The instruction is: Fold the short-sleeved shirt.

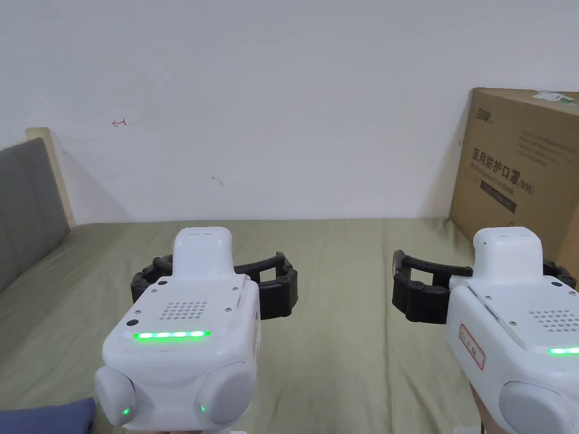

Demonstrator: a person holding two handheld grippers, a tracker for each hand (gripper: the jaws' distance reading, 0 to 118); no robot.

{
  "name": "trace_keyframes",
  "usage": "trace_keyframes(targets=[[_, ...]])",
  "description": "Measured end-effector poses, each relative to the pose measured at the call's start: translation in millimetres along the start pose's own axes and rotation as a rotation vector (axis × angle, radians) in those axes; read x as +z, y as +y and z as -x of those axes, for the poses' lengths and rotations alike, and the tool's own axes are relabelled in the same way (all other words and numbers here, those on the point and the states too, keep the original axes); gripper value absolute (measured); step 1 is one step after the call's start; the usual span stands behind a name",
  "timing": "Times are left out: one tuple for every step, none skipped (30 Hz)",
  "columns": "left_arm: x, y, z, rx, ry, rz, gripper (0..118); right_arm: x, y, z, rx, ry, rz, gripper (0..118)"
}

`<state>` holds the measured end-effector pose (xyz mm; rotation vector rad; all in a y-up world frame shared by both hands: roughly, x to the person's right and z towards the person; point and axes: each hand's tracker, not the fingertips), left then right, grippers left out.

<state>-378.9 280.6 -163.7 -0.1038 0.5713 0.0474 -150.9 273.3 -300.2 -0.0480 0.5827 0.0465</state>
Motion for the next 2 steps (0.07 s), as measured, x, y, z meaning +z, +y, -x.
trace_keyframes(targets=[[0.8,-0.2,1.0,0.002,-0.01,-0.003,118,0.2,-0.4,0.0,-0.003,0.002,0.001,118],[1.5,0.1,1.7,0.001,-0.022,0.0,118,0.6,-0.9,0.0,-0.005,0.003,0.003,118]])
